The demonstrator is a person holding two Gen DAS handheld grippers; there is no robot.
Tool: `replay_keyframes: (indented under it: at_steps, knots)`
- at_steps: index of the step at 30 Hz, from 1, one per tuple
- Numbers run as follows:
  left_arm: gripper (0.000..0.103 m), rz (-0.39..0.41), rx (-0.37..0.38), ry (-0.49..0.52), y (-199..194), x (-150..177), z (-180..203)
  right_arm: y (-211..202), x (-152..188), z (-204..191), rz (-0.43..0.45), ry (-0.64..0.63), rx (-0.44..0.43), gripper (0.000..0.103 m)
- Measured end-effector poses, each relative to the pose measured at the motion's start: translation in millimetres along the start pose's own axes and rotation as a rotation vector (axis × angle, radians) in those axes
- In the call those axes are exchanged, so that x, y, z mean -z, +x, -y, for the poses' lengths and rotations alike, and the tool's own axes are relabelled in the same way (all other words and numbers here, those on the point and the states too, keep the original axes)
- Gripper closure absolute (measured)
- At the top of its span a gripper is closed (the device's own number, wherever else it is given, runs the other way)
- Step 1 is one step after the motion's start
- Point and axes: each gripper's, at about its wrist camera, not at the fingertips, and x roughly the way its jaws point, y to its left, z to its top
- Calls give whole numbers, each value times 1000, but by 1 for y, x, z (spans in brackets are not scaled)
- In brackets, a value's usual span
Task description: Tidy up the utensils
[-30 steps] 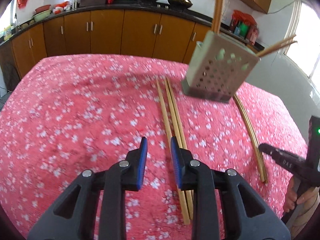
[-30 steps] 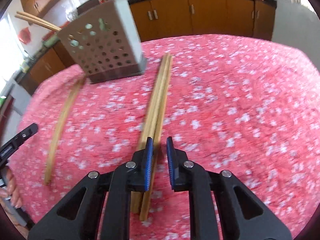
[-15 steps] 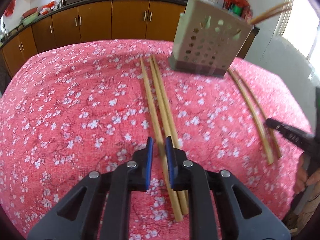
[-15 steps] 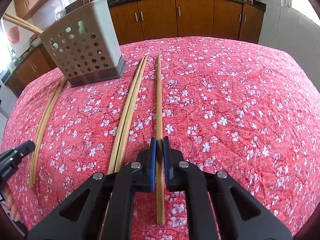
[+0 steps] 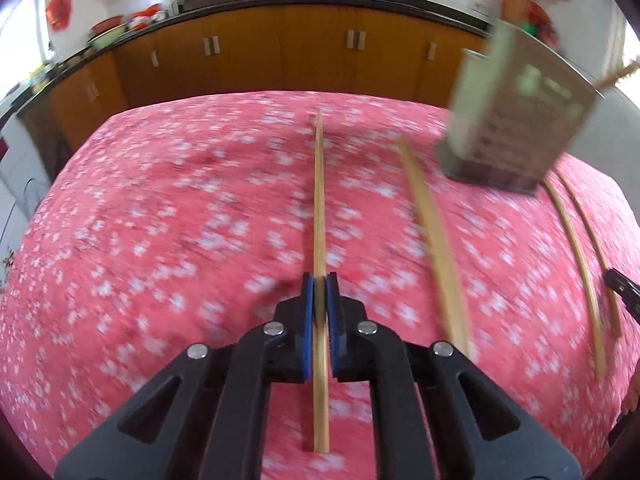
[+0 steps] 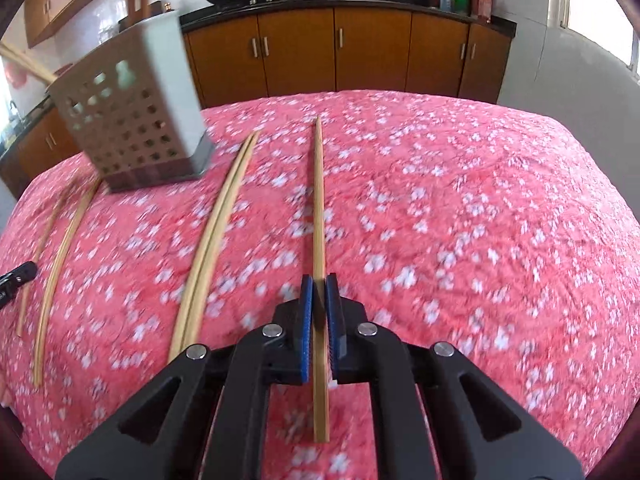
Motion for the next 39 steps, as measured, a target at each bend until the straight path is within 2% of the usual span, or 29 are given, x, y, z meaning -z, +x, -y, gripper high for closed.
replay_keyframes:
  at_steps: [5, 39]
  knots:
    - [92, 18, 15, -15, 2, -3, -14, 7, -8, 3, 11, 3, 12, 95]
    - [92, 21, 25, -29, -3, 4, -16, 6, -5, 4, 12, 15, 5, 95]
